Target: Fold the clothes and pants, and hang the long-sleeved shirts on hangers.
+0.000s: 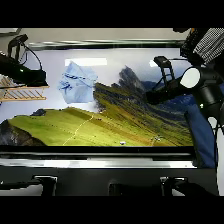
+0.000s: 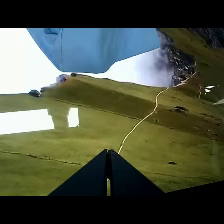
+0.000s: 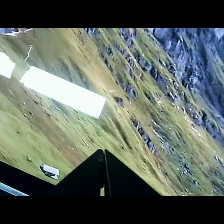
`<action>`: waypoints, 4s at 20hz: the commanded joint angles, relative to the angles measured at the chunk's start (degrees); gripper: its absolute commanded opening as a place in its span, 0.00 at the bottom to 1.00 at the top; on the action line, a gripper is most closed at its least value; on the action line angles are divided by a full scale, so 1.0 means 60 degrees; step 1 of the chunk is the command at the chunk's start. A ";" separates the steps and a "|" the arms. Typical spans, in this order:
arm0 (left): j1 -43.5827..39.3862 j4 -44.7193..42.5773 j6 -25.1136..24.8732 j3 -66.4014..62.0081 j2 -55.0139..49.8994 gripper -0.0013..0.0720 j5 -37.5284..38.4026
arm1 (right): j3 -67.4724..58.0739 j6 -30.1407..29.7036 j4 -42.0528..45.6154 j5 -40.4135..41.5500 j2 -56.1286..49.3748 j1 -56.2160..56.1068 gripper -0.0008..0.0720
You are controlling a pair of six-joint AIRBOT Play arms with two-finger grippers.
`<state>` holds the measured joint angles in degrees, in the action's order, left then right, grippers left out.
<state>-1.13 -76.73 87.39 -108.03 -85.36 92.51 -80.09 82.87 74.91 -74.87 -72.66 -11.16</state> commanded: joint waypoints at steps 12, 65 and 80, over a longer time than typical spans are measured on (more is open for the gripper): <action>-0.0007 -0.0004 0.0000 0.0000 -0.0007 0.04 0.0000 | -0.0007 0.0004 -0.0004 0.0000 0.0007 -0.0007 0.05; -0.6645 0.2488 0.2820 -0.1177 -0.4641 0.04 -0.2284 | 0.0004 0.0758 0.2820 -0.2860 0.2539 -0.0007 0.29; -0.3282 0.1818 0.2401 -0.1217 -0.2014 0.47 -0.1016 | -0.0138 0.1872 0.0499 0.0295 0.1628 0.1355 0.41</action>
<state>-27.27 -65.01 102.54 -115.28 -102.74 84.49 -78.39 92.42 82.76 -76.31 -59.59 -8.21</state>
